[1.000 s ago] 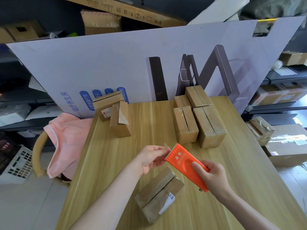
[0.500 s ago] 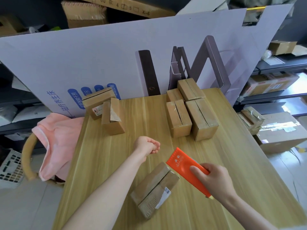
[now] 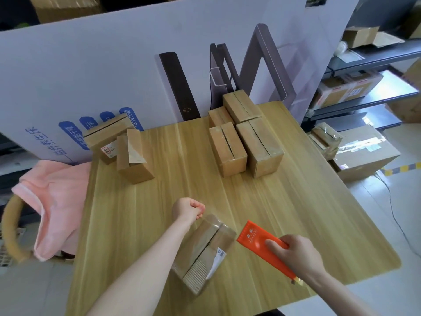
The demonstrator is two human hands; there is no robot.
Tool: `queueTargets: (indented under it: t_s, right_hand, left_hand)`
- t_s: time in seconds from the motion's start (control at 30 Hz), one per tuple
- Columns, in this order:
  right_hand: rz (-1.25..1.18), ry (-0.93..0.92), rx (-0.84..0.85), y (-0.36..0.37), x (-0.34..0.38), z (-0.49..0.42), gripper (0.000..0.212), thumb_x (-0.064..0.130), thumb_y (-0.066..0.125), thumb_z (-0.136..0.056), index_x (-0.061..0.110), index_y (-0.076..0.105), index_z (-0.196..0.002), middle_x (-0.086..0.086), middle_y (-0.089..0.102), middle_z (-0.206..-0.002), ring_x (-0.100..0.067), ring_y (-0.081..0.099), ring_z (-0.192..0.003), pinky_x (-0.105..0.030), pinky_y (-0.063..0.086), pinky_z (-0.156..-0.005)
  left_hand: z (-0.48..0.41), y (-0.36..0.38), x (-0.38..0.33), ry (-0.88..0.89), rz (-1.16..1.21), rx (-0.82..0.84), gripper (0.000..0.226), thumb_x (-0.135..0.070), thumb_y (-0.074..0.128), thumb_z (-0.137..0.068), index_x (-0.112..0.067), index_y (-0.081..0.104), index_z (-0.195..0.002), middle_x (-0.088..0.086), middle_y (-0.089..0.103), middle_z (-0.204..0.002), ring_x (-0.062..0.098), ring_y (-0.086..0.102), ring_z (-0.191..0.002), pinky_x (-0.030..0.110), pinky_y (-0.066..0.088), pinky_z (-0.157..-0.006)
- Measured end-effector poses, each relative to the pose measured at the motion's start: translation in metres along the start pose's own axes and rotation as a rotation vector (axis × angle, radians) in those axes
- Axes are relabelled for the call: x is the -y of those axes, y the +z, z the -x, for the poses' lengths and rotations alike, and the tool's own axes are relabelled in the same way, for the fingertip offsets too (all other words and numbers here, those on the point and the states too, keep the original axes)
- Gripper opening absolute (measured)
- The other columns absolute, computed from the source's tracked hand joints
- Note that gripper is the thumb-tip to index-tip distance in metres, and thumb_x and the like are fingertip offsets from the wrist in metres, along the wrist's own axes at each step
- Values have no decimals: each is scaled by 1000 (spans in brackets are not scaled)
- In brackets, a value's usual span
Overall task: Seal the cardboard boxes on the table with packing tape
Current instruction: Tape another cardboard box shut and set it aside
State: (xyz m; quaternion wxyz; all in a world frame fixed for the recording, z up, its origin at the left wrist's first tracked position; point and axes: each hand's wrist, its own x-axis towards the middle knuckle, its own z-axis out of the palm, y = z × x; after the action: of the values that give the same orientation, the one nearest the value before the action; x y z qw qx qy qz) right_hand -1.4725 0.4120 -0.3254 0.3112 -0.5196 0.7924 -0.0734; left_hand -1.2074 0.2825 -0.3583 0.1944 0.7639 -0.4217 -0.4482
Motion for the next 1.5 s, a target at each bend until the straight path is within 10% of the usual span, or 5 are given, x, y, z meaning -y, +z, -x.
queueTargets:
  t_s: [0.27, 0.43, 0.7, 1.5]
  right_hand:
    - [96, 38, 10, 21, 4, -14, 43, 61, 57, -81, 22, 64, -64, 8, 61, -58, -3, 57, -51, -19, 33, -42]
    - [119, 33, -8, 21, 4, -17, 43, 63, 55, -81, 26, 58, -59, 10, 59, -55, -3, 57, -42, -16, 28, -34]
    - [176, -61, 13, 22, 0, -23, 43, 64, 52, -81, 24, 68, -75, 9, 63, -62, -6, 61, -55, -22, 46, -46]
    - [925, -415, 43, -1, 119, -37, 17, 16, 50, -89, 24, 61, -78, 5, 68, -88, -19, 65, -83, -21, 30, -53]
  left_hand:
    - [2, 26, 21, -58, -104, -52, 9, -31, 71, -83, -28, 72, -74, -8, 74, -95, 12, 63, -80, 22, 46, -71]
    - [12, 27, 32, 21, -202, -129, 60, -49, 42, -97, -21, 31, -149, -1, 37, -152, 20, 40, -136, 34, 38, -102]
    - [20, 38, 47, 202, -514, -28, 55, -65, 28, -93, -32, 48, -133, -6, 63, -123, 19, 60, -109, 29, 44, -75]
    - [48, 57, 50, 108, -265, -178, 58, -61, 27, -96, -24, 51, -133, -5, 64, -123, 20, 58, -114, 33, 43, -86]
